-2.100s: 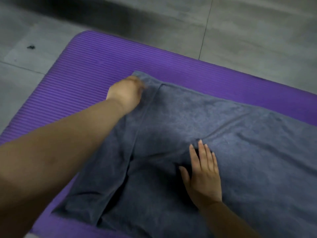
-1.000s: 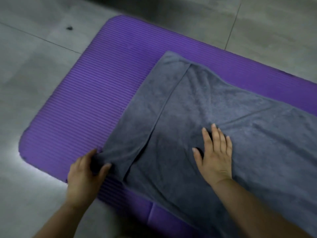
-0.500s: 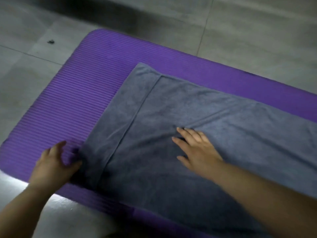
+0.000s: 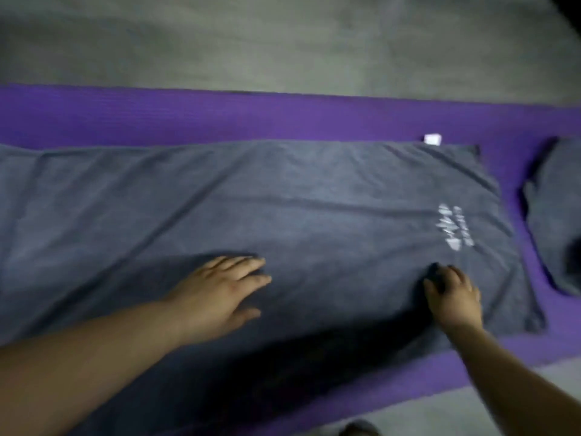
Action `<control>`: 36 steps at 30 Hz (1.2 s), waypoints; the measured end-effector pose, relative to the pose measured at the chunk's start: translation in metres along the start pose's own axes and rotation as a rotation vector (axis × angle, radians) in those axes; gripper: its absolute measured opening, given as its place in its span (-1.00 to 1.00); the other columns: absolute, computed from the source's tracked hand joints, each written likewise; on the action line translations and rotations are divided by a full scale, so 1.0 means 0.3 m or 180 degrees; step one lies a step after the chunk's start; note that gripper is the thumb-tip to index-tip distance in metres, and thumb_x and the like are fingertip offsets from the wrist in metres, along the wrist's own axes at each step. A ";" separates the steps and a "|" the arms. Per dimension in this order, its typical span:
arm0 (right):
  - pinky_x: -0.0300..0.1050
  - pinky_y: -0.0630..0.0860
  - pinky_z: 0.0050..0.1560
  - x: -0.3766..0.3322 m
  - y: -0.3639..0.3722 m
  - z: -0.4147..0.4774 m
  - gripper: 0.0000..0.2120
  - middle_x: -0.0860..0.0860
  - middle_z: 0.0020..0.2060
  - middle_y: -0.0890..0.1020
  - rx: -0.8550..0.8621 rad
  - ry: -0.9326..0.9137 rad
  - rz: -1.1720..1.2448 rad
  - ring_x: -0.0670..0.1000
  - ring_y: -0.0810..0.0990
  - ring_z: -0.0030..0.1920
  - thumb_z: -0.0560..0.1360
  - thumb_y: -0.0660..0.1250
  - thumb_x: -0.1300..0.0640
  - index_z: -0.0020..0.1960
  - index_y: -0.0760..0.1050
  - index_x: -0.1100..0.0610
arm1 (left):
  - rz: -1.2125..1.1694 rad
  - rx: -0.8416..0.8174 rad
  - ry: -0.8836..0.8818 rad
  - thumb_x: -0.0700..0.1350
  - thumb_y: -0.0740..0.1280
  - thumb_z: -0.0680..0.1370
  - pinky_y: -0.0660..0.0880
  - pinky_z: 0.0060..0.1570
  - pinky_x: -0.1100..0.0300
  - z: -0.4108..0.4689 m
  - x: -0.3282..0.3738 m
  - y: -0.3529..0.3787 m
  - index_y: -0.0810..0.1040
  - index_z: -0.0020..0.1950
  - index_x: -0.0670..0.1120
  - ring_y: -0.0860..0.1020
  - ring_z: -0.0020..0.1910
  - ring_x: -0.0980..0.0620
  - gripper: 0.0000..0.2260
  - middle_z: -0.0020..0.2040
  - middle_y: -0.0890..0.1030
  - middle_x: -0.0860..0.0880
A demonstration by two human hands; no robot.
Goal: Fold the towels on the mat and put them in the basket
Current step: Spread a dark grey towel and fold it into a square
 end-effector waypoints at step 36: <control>0.00 0.49 0.10 -0.407 0.178 -0.105 -0.47 0.21 0.13 0.60 0.0098 -0.2677 -0.0616 0.20 0.62 0.07 0.33 0.10 -0.09 0.23 0.32 0.13 | 0.0439 0.0573 -0.0257 0.22 0.05 0.45 0.45 0.07 0.20 -0.158 -0.132 0.057 0.36 0.22 0.01 0.54 0.08 -0.04 -0.55 0.10 0.62 -0.10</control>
Point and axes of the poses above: each hand's wrist, its own z-axis towards the middle knuckle, its own y-axis out of the palm, x = y × z, the point moved 2 cm from there along z, towards the middle knuckle
